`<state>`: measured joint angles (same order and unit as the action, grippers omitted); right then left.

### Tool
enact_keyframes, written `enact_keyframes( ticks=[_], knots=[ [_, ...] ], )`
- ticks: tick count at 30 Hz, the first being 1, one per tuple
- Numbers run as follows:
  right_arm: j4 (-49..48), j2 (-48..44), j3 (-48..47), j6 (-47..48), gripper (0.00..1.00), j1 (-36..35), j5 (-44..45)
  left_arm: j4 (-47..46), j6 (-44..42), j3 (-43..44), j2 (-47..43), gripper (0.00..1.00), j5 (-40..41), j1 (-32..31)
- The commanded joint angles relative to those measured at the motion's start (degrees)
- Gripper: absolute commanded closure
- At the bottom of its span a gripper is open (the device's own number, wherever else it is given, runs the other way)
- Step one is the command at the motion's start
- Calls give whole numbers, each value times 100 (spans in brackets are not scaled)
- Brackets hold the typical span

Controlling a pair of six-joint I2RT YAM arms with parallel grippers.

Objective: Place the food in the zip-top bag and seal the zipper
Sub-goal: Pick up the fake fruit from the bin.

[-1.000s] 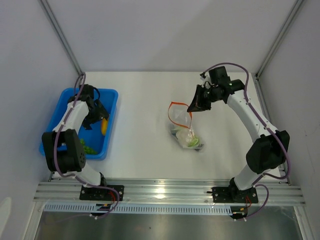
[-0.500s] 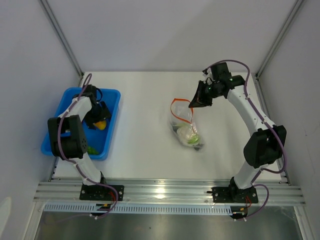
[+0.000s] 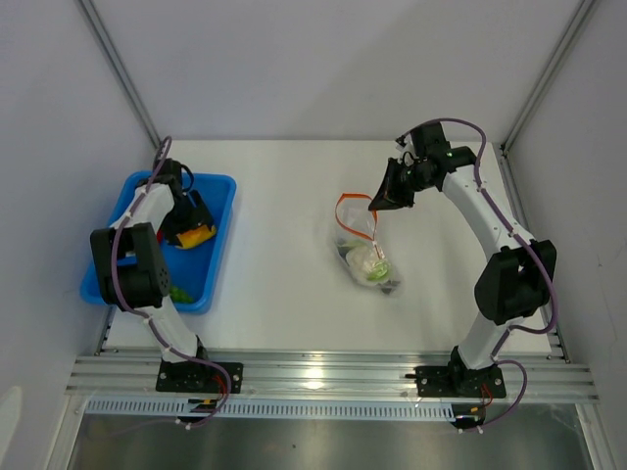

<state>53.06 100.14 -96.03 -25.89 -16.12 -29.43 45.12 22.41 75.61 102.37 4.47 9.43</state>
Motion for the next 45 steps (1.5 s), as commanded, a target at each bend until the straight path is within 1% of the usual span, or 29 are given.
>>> enact_keyframes(
  ticks=[1,10,14,20,22,23,25,27,28,31,33,45],
  knots=[
    [-120,6,-179,-48,100,21,-98,23,-9,330,169,14,-34,147],
    [-173,41,-206,-39,100,47,-115,172,140,516,415,14,-262,331],
    [-217,76,-206,-56,100,56,-142,391,210,813,565,13,-297,340],
    [-252,102,-197,-56,100,109,-168,436,500,876,495,10,-403,375],
    [-252,103,-188,-48,100,118,-177,497,536,929,486,8,-316,375],
    [-252,102,-179,-48,100,118,-168,480,501,938,460,5,-219,375],
    [-243,102,-162,-39,100,127,-168,445,387,964,398,1,-61,367],
    [-243,85,-136,-39,100,127,-168,453,229,1025,328,0,255,340],
    [-252,85,-127,-39,100,135,-177,436,89,1017,319,0,308,340],
    [-296,85,-65,-48,100,135,-203,532,44,1131,345,1,379,340],
    [-305,111,-39,-56,100,135,-238,611,105,1210,398,1,240,340],
    [-270,76,23,31,100,162,-230,770,1115,1289,776,1,-455,358]
  ],
)
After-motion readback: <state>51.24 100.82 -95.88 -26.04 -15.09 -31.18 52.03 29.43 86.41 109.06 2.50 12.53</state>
